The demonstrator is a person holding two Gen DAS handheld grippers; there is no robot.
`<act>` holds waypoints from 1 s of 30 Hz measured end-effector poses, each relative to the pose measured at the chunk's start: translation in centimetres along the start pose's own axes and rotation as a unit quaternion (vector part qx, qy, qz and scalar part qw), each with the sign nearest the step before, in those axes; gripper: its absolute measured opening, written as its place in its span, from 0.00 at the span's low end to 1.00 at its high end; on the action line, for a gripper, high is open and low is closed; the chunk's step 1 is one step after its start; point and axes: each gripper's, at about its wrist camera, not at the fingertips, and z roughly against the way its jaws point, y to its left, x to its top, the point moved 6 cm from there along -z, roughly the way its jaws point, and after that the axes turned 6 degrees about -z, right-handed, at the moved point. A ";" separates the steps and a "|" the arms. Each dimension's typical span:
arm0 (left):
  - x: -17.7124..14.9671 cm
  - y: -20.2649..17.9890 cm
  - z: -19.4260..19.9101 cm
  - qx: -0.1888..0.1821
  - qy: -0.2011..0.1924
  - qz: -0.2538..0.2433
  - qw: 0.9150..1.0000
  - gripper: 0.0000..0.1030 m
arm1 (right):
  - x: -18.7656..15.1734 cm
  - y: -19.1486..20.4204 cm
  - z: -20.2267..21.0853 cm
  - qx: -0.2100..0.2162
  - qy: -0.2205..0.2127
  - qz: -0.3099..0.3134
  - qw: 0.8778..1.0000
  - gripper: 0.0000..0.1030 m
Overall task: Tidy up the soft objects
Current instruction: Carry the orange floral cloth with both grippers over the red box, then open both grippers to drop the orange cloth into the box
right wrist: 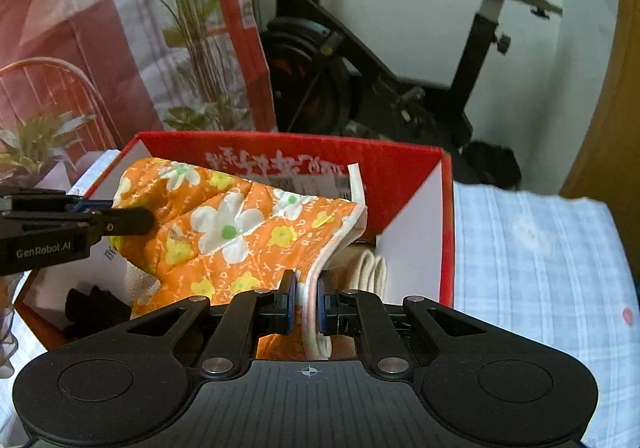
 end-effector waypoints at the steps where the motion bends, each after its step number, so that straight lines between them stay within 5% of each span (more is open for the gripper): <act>1: 0.0 0.1 0.0 0.000 0.001 0.000 1.000 0.26 | -0.1 -0.1 -0.2 0.000 0.004 -0.004 1.000 0.10; 4: 0.0 0.2 0.4 0.014 -0.001 -0.004 1.000 0.59 | -0.5 -0.4 -0.5 -0.007 0.012 -0.012 1.000 0.19; 14: -0.2 -0.9 4.0 0.014 -0.027 -0.003 1.000 0.64 | -0.6 -0.5 2.6 -0.022 -0.030 0.006 0.999 0.39; 17: -0.6 -1.3 5.3 0.011 -0.035 0.001 0.999 0.78 | -0.9 0.0 3.9 -0.025 -0.038 0.020 0.999 0.51; 19: -0.8 -1.4 6.1 0.016 -0.042 0.010 0.999 0.99 | -1.2 0.5 4.9 -0.035 -0.044 0.033 0.998 0.68; 24: -1.3 -1.5 8.9 0.021 -0.063 0.024 0.997 1.00 | -1.9 1.5 7.7 -0.038 -0.071 0.047 0.996 0.98; 30: -2.1 -2.2 12.4 0.037 -0.083 0.019 0.996 1.00 | -2.9 2.3 11.0 -0.042 -0.100 0.054 0.993 1.00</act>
